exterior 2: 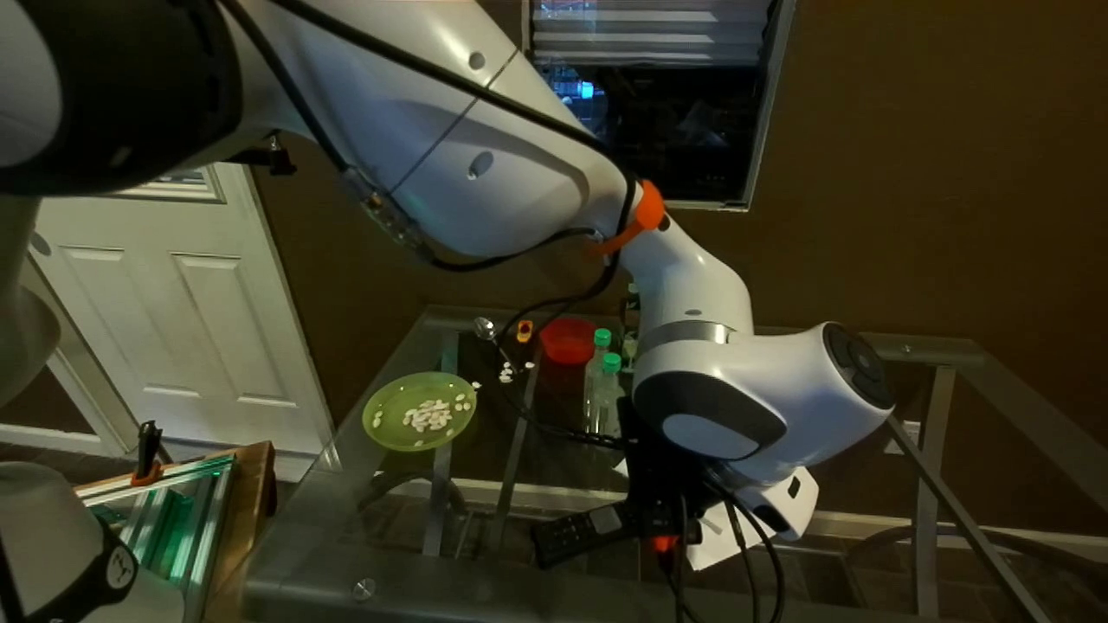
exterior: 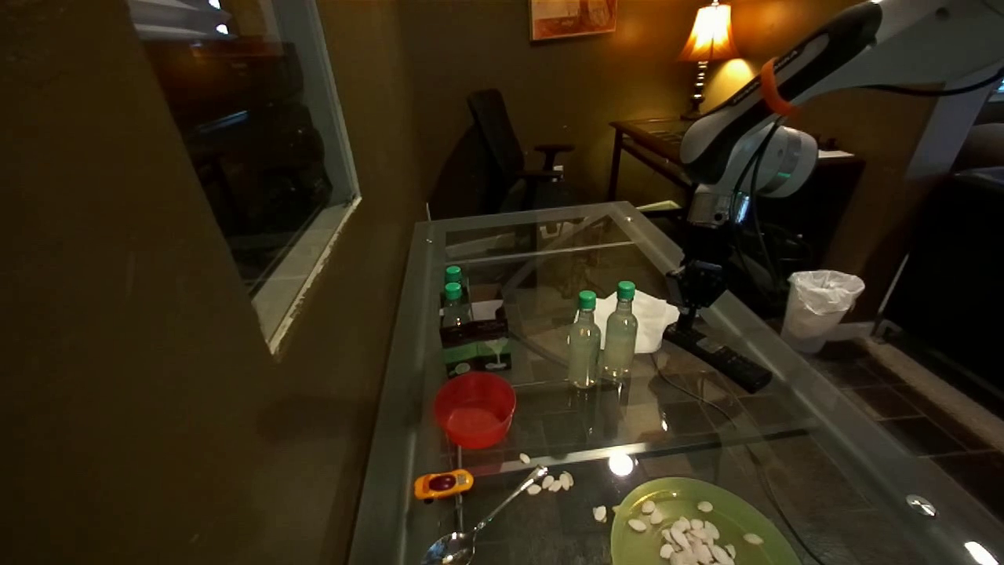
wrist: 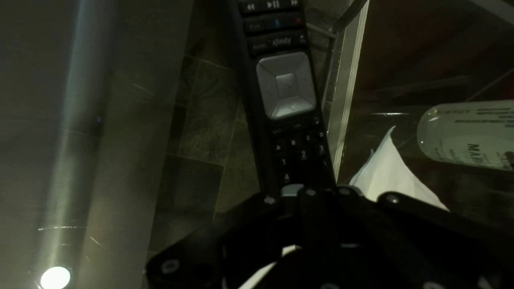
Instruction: Press the button on the remote
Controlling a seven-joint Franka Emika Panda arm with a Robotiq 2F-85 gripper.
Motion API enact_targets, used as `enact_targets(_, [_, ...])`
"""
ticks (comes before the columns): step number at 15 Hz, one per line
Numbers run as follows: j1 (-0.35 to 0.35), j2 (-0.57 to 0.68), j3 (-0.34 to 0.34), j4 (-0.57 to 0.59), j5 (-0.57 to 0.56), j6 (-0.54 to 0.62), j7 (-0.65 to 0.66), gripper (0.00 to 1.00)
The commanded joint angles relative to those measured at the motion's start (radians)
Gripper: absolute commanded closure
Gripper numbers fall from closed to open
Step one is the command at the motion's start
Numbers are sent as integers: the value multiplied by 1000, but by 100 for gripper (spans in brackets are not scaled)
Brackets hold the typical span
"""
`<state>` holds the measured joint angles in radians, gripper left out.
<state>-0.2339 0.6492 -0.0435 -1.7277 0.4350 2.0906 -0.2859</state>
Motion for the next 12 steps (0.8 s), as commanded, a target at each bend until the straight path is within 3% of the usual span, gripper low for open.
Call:
enact_targets(1, [-21,35,10,43,-23,-27,36,100])
enact_targets(5, [-37,82,21,70,-9,-37,15,100])
enact_targets(8, [-96,147,67,131,60,-122,-51,100])
enact_targets(12, [-124,194,69,196,69,-192,-54,100])
